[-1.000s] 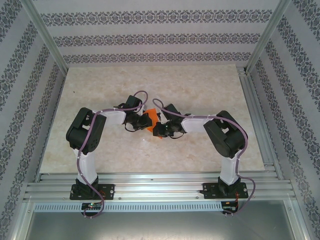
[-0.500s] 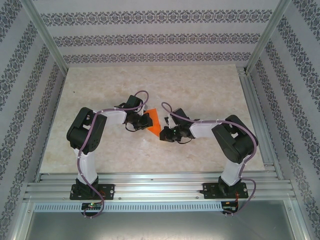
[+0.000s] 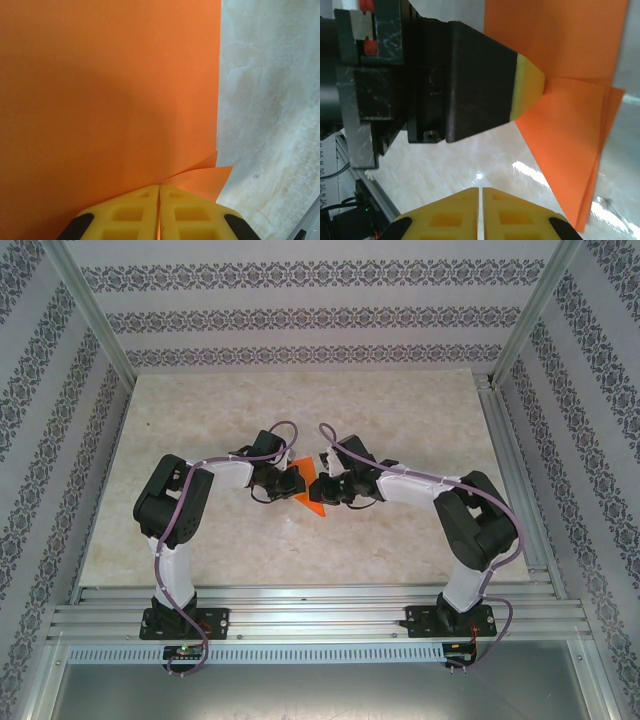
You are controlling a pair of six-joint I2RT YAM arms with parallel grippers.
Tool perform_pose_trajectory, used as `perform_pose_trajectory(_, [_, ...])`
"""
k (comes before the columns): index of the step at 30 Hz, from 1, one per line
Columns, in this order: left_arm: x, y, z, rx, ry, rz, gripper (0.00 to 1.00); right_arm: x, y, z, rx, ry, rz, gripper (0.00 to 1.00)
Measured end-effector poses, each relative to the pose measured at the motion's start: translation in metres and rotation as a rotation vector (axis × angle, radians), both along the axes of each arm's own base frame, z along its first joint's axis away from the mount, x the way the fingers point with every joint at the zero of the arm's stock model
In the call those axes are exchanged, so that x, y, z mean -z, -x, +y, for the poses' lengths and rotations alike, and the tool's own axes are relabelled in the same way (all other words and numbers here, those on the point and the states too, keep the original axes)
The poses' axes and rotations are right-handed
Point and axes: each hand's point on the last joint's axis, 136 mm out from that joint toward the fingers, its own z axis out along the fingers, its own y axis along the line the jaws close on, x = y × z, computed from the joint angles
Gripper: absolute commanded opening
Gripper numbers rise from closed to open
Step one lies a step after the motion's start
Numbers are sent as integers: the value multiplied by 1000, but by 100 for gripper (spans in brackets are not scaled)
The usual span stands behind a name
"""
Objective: Fold a paper plane with a square sheet of paper (fold left side to right side)
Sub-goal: Third fold the triangle at the center of the table.
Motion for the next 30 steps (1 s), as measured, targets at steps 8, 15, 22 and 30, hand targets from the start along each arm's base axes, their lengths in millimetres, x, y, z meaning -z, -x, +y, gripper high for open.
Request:
perform_pose_trajectory(8, [0, 0, 0, 0, 0, 1, 10, 54, 11, -9, 10, 85, 108, 9])
perform_pose_trajectory(15, [-4, -1, 0, 8, -6, -4, 15, 58, 13, -10, 6, 81, 101, 9])
perform_pose_trajectory(22, [-43, -4, 3, -4, 7, -82, 12, 58, 13, -10, -2, 74, 82, 9])
perform_pose_trajectory(30, [-58, 15, -1, 2, 73, -109, 4, 58, 13, -10, -5, 75, 80, 9])
